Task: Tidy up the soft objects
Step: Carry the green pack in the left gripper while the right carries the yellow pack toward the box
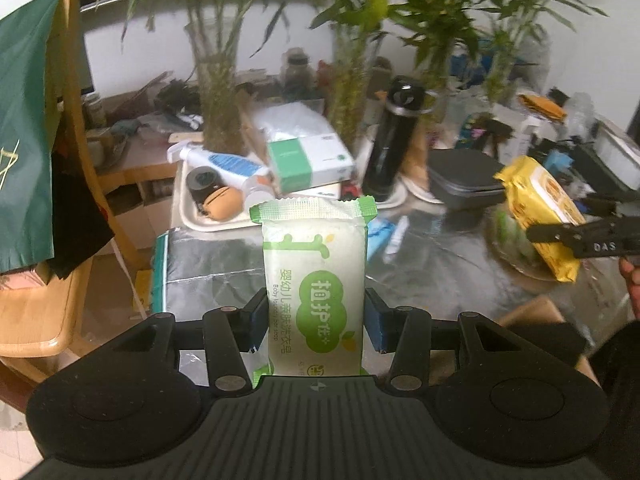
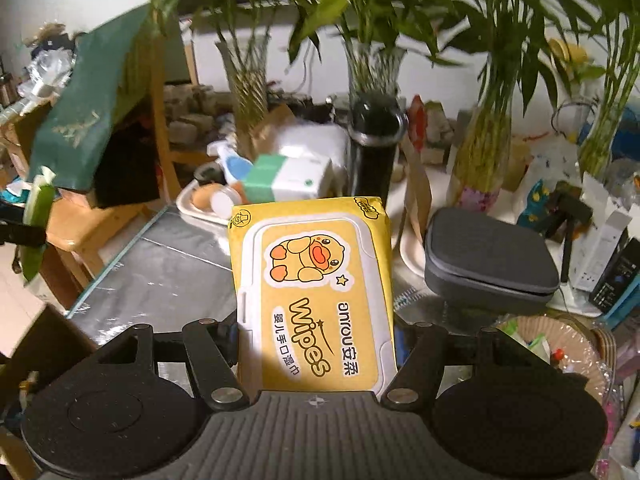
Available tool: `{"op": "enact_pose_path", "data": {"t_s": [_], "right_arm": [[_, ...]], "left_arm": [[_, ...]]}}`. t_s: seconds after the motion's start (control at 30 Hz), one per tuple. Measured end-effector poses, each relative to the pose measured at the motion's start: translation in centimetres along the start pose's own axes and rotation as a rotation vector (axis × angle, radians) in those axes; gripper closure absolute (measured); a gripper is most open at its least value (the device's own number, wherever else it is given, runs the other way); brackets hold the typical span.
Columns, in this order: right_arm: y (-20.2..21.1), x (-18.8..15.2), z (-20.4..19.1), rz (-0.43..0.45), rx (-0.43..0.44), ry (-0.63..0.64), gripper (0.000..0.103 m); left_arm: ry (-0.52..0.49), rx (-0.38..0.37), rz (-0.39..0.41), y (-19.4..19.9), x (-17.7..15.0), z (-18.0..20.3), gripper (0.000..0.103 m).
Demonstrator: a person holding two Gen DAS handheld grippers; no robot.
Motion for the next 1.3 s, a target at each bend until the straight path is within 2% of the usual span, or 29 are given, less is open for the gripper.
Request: {"op": "enact_pose_path", "data": {"t_s": [0.3, 0.53, 0.7, 0.83, 0.9, 0.97, 1.17, 1.3], "right_arm": [[5.2, -0.2, -2.2, 0.06, 0.033, 0.071, 0.035], [8.1, -1.5, -2.9, 0.078, 0.061, 0.074, 0.035], [9.6, -2.1, -3.1, 0.088, 0.079, 0.072, 0.035], [10.7, -2.8, -3.5, 0.099, 0.089, 0.081, 0.035], [11.1, -3.1, -3.6, 0.103, 0.092, 0.083, 0.035], [11.5, -3.6, -3.5, 0.103, 0.097, 0.076, 0.035], [12.4, -4.8, -3.7, 0.102, 0.13, 0.073, 0.035], [13.0, -5.4, -4.2, 0.108, 0.164, 0.093, 0.035]], "left_arm": [[-0.048, -0.074, -0.025, 1.7, -1.6, 4.3, 0.056], [-0.042, -0.158, -0.113, 1.0, -3.6, 6.7, 0.056], [0.026, -0.223, -0.214, -0.5, -4.8, 7.3, 0.056], [0.136, -0.268, -0.311, -2.5, -6.2, 7.0, 0.052], [0.164, -0.295, -0.297, -2.5, -6.5, 7.0, 0.032], [0.156, -0.294, -0.26, -1.8, -6.6, 7.4, 0.026], [0.14, -0.244, -0.149, 0.5, -6.5, 8.0, 0.026], [0.094, -0.183, -0.093, 2.0, -6.7, 8.3, 0.026]]}}
Point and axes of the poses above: each gripper's, at about its wrist camera, not at the fingertips, and y roughly against the way its jaws point, z to its right, x to its top, the point moved 7 cm from there along -y, roughly the way its jaws point, and after that the axes turned 12 degrees about -x, right-handed, at the moved point
